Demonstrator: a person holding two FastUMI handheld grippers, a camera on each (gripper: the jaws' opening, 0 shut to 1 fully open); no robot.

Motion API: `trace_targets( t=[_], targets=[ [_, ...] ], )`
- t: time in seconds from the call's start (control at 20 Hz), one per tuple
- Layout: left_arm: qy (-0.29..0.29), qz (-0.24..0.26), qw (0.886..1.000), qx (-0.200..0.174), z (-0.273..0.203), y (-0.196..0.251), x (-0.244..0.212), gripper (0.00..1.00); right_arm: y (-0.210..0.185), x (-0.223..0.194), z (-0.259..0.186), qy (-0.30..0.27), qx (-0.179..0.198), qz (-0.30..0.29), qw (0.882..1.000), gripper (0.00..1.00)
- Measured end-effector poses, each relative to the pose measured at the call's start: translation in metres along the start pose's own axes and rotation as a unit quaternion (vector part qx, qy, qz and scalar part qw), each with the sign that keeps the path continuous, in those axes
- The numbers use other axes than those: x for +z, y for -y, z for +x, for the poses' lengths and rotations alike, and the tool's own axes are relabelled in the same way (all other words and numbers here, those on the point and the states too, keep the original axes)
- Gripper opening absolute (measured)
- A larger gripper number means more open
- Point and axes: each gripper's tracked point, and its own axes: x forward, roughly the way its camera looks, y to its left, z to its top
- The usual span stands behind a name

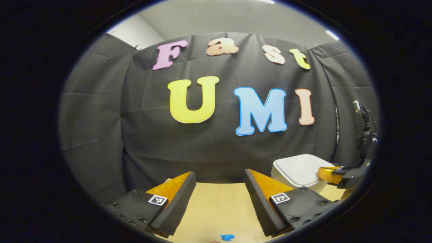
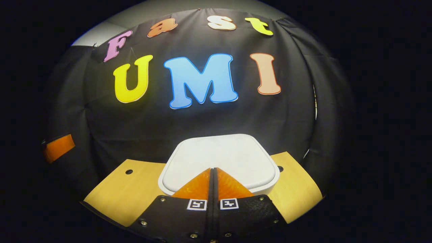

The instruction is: Press the lid of the desktop garbage bin to open it, pick up the crumpled paper on the desktop and throw it into the bin, then pick up the pop can on the desktop and drop it into the bin, and finally close the garbage bin lid.

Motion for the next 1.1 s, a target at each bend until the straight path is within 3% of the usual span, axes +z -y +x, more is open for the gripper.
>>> trace_targets(
  t=[0.25,0.7,0.75,0.8,1.1],
  targets=[
    [0.004,-0.001,1.0,0.004,0.001,-0.003,-0.001,1.0,-0.005,0.023,-0.01,0.024,-0.002,0.008,1.0,0.0],
    [0.006,-0.003,1.0,-0.005,-0.01,-0.006,-0.005,1.0,-0.006,0.078,-0.022,0.086,0.01,-0.002,0.996,0.0],
    [0.007,-0.003,1.0,-0.005,-0.012,-0.007,-0.005,0.96,-0.007,0.084,-0.024,0.093,0.01,-0.003,0.996,0.0],
    [0.008,-0.002,1.0,-0.006,-0.014,-0.008,-0.007,1.0,-0.008,0.087,-0.025,0.098,0.01,-0.005,0.995,0.0],
    [0.002,-0.003,1.0,-0.016,-0.028,-0.009,-0.029,1.0,-0.015,0.096,-0.036,0.106,0.015,-0.009,0.994,0.0]
  ],
)
